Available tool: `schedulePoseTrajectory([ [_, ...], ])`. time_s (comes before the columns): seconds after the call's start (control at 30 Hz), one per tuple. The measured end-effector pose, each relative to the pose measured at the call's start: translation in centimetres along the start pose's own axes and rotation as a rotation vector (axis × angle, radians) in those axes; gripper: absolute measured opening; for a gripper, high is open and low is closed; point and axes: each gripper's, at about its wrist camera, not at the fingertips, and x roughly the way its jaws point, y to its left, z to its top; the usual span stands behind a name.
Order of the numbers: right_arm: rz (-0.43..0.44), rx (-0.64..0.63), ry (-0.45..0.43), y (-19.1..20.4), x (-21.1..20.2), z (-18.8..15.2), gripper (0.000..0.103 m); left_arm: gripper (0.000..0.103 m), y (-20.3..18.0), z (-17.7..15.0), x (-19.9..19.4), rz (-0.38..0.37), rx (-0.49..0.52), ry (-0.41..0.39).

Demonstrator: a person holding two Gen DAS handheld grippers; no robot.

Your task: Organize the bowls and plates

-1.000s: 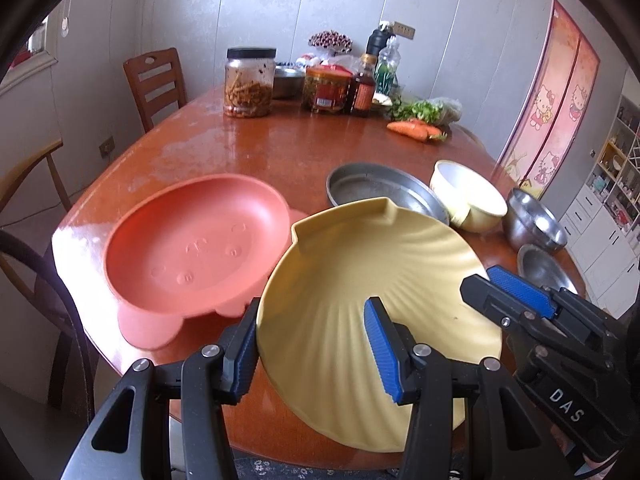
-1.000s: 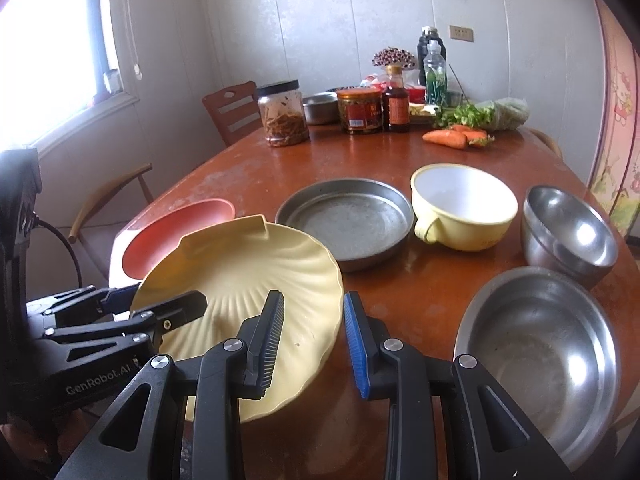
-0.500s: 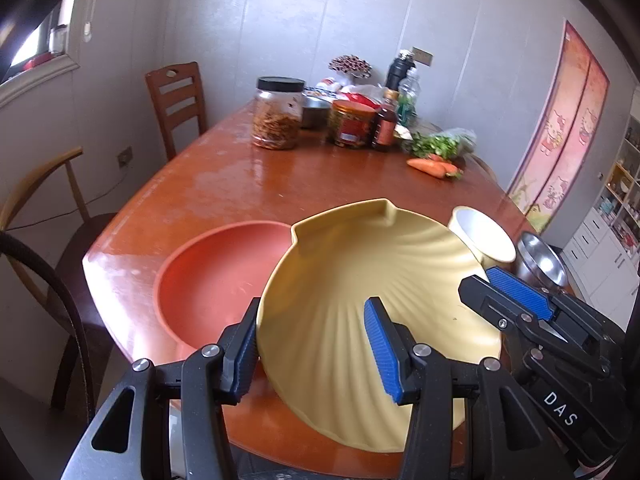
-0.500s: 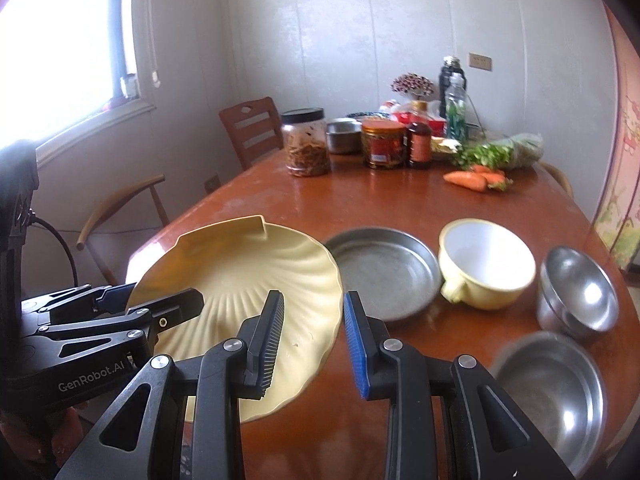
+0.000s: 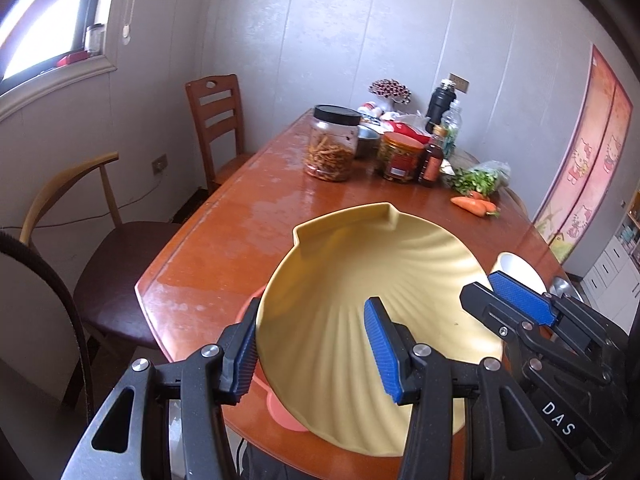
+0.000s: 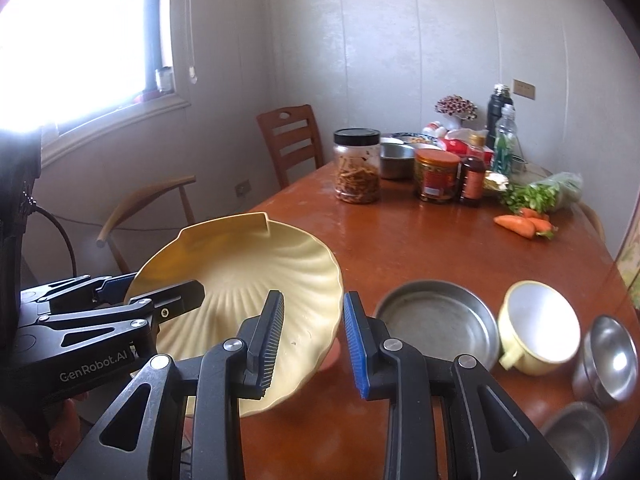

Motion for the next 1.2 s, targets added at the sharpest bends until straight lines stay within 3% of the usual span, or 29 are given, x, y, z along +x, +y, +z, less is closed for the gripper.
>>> schedulePoseTrajectory([
  [0.33, 0.046, -0.040, 0.049, 1.7, 3.7, 0.0, 0.032, 0.050, 2.7, -0.9, 2.7, 0.034, -0.056, 0.056],
  [0.63, 0.040, -0.023, 0.103, 0.9, 6.7, -1.3, 0.032, 0.050, 2.7, -2.2, 4.7, 0.050, -0.050, 0.110],
  [1.2, 0.031, -0.009, 0.141, 0.6, 10.0, -1.7, 0.033, 0.050, 3.1, -2.3, 7.3, 0.079, -0.036, 0.140],
])
